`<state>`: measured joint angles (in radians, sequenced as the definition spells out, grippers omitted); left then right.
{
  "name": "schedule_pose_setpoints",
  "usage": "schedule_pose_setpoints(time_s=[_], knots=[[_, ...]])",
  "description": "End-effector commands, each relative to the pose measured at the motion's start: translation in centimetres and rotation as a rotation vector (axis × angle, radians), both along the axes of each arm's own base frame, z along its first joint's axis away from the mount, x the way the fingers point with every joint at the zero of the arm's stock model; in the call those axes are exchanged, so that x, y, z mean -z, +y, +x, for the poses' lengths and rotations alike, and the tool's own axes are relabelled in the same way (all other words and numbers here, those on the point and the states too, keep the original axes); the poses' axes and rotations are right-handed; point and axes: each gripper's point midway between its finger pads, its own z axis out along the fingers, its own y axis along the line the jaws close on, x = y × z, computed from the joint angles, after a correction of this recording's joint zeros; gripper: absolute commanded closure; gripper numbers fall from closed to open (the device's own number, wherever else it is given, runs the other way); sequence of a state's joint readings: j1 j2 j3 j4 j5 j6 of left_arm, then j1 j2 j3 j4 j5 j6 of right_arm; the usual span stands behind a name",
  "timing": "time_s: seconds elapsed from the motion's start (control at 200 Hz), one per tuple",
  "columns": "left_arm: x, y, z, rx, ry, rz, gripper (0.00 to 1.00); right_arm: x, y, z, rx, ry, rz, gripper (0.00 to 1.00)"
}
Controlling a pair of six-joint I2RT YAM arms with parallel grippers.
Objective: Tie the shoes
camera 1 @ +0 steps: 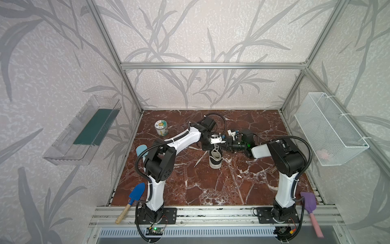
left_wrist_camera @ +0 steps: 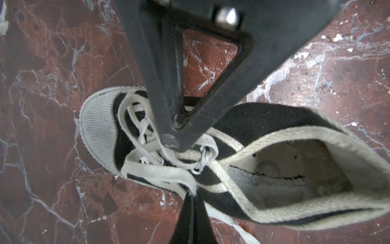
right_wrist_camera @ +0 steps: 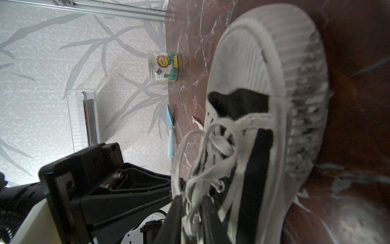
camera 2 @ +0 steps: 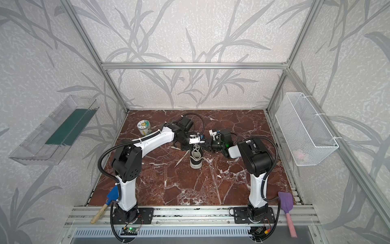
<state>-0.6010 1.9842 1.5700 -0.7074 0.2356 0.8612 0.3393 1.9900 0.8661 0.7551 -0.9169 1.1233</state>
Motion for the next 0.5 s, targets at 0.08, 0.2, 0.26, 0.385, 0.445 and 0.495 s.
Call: schedule_pose_setpoints(time_s=[0.08, 0.2, 0.26, 0.385, 0.445, 0.495], knots=[[-1.3, 0.0, 0.1, 0.005, -0.021, -0.012, 1.0, 0.1, 0.2, -0.1, -0.011, -0.02, -0.008, 0.92], [-1.3, 0.1, 0.1, 0.004, -0.021, -0.012, 1.0, -0.2, 0.1, -0.2, -0.005, -0.028, -0.008, 1.0], [-1.3, 0.0, 0.0, 0.007, -0.022, -0.012, 1.0, -0.5, -0.1, -0.2, 0.002, -0.038, -0.011, 1.0], [-1.4, 0.0, 0.1, 0.01, -0.025, -0.01, 1.0, -0.9, -0.5, -0.4, 0.013, -0.047, -0.014, 1.0], [-1.4, 0.1, 0.1, 0.009, -0.025, -0.007, 1.0, -0.8, -0.7, -0.5, 0.02, -0.045, -0.017, 1.0], [-1.5, 0.1, 0.1, 0.008, -0.026, -0.008, 1.0, -0.8, -0.9, -0.6, 0.024, -0.043, -0.017, 1.0]])
